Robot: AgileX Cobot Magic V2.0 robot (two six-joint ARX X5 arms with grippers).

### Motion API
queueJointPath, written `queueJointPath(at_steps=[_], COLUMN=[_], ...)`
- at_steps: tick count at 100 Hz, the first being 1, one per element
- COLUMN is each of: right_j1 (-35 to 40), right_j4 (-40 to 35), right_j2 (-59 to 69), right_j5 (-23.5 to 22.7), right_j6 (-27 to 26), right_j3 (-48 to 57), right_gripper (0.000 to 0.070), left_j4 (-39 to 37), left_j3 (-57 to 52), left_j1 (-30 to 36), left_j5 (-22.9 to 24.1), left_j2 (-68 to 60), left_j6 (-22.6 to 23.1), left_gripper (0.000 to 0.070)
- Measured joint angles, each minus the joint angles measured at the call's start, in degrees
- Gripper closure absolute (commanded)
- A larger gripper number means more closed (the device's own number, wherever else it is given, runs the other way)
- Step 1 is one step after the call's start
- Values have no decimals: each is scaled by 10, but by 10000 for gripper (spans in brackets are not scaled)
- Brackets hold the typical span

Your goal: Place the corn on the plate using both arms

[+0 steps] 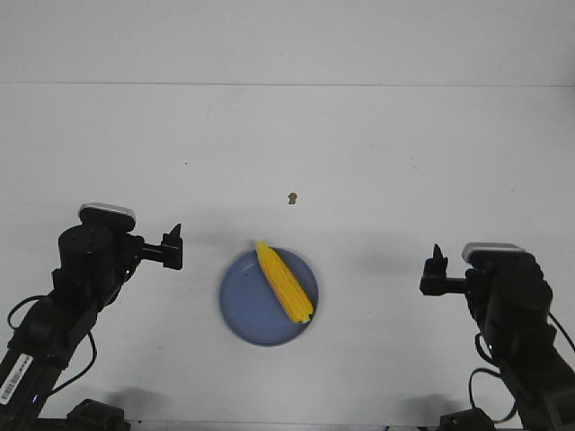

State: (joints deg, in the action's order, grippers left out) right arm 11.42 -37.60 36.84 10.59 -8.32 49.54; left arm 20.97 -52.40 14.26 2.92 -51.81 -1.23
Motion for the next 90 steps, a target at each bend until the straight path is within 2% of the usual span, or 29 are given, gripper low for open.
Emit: queueJointPath(at_steps=[19, 31, 47, 61, 66, 72, 75, 79, 82, 89, 90], right_j1=[-11, -11, -11, -11, -11, -11, -11, -11, -11, -11, -11], right_j4=[6, 10, 37, 52, 58, 64, 66, 68, 69, 70, 70], right_j2=[-154, -234, -283, -286, -286, -286, -286, -286, -286, -286, -286], right_j5=[9, 14, 15, 16, 19, 29, 35, 43, 45, 45, 45], right_j6=[6, 7, 7, 6, 7, 7, 7, 7, 7, 7, 7], right_j3=[-90, -118, -150, -160, -160, -160, -160, -160, -160, -160, -160], right_gripper=[54, 54, 55, 59, 98, 189, 253, 359, 455, 700, 700], left_j4=[-17, -44, -64, -75, -76, -76, -77, -77, -77, -77, -77], left_j3=[85, 144, 216, 224, 224, 224, 224, 224, 224, 224, 224], left_j1=[0, -6, -15, -15, -15, -15, -15, -15, -15, -15, -15], left_j5=[1, 19, 26, 26, 26, 26, 26, 26, 26, 26, 26], left_j2=[93, 167, 248, 269, 272, 274, 274, 274, 274, 274, 274], left_j6=[-9, -15, -42, -57, -57, -57, -57, -57, -57, -57, -57], left_gripper=[34, 34, 35, 37, 42, 60, 105, 210, 326, 643, 683])
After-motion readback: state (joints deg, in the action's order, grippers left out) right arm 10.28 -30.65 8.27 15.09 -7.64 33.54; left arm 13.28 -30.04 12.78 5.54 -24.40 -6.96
